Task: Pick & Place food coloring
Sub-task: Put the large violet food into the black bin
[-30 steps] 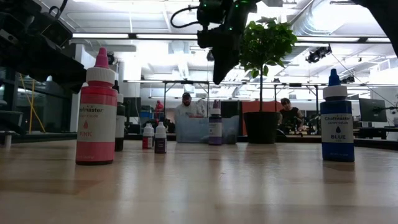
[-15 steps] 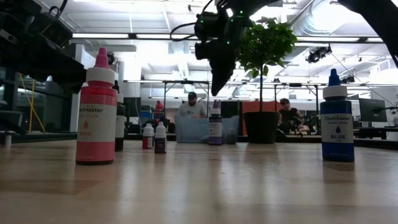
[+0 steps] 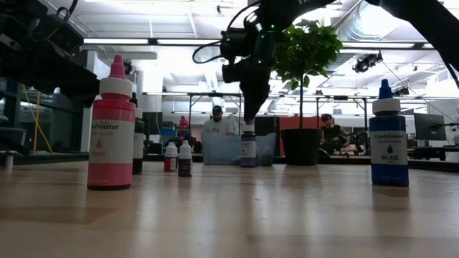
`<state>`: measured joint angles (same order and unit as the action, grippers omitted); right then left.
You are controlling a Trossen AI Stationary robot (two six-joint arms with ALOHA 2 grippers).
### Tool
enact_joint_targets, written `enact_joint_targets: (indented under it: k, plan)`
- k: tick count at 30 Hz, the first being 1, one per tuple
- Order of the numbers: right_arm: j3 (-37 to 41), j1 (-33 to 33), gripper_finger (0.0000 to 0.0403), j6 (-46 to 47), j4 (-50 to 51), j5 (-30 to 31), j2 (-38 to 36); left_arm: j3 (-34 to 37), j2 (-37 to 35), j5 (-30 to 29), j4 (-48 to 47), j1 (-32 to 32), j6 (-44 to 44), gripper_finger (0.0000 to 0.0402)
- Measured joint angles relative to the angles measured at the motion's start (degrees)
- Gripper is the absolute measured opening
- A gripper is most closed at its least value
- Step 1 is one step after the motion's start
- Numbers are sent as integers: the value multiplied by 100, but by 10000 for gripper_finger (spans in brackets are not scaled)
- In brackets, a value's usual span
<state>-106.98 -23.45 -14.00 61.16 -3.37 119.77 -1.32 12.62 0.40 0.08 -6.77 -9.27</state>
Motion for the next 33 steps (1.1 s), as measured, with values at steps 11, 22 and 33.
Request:
enact_joint_targets:
  k: [11,22,33]
  plan:
    - [2,-54,232,70,22,2,142,0,-2,0,-2,-1,1,163]
    - [1,-52,231,204,-72,-140,236,0,0,0,0,-1,2,163]
    - [0,-52,189,260,-66,-146,249,0,-1,1,-2,-1,1,163]
